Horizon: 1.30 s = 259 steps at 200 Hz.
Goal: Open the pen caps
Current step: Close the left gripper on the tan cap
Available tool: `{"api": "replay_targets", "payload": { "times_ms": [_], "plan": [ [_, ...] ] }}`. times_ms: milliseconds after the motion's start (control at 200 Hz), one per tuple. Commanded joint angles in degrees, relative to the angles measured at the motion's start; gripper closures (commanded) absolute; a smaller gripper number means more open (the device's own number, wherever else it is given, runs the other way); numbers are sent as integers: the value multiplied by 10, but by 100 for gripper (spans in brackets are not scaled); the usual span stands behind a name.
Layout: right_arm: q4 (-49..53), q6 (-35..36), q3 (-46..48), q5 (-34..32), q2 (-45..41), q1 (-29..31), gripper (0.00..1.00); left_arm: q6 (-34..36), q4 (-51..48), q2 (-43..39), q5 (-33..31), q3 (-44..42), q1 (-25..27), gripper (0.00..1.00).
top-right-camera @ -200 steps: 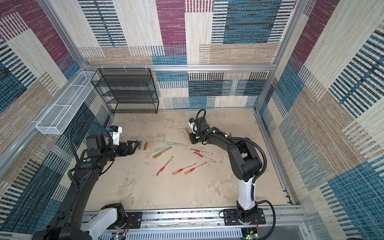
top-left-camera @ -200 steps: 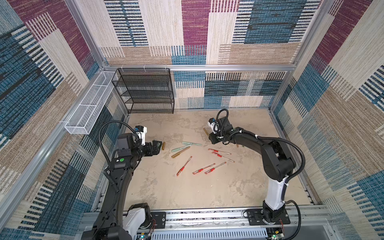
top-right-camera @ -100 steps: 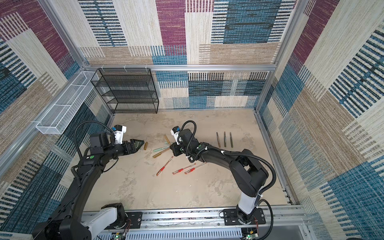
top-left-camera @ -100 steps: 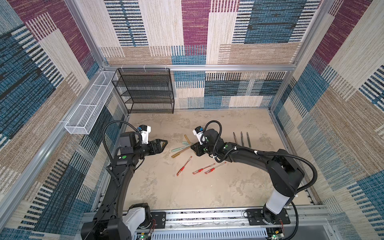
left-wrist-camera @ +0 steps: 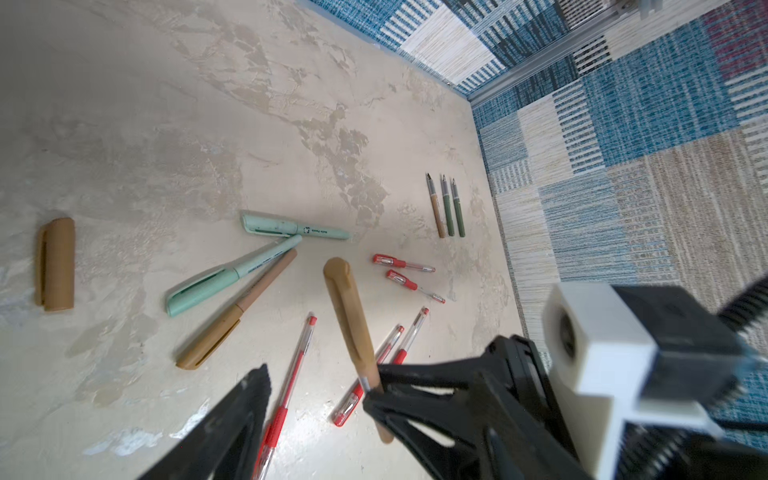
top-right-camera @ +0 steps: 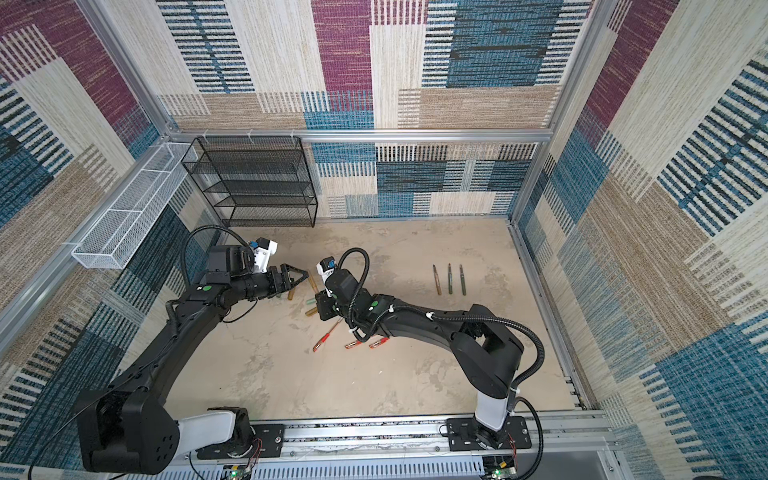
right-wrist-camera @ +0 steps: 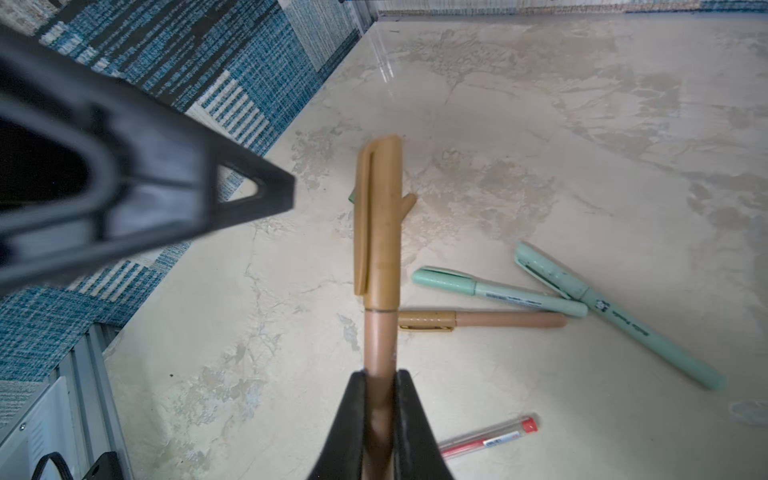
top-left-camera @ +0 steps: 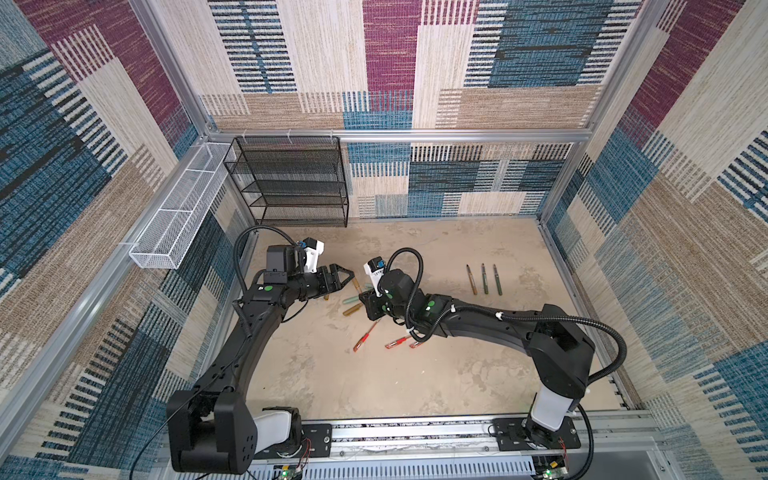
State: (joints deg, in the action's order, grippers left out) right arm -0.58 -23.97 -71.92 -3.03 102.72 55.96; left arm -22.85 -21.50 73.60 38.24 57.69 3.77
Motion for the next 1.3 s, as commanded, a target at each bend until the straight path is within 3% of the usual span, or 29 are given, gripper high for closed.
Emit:
{"api": "replay_targets", "payload": {
  "times_ms": [0,160,561,626,776,922,1162,1292],
  "plan": [
    [0,-16,-13,-18,11,11,95,-13,9,13,-25,11,14,24],
    [10,-16,-39,-25,25,23,94,-14,5,29,-46,14,21,36],
    [33,-10,-71,-26,44,34,95,-15,15,29,-69,4,24,100],
    [14,-11,-58,-26,34,34,92,-13,15,23,-71,3,24,100],
    [3,-4,-47,-20,29,34,74,-12,23,17,-73,-6,24,100],
    [-8,-3,-44,-9,35,34,72,-16,26,14,-69,-7,24,100],
    [-8,0,-55,-1,48,34,82,-12,25,7,-71,-6,24,100],
    [15,1,-64,8,54,34,95,-4,16,2,-83,-5,23,100]
  ]
}}
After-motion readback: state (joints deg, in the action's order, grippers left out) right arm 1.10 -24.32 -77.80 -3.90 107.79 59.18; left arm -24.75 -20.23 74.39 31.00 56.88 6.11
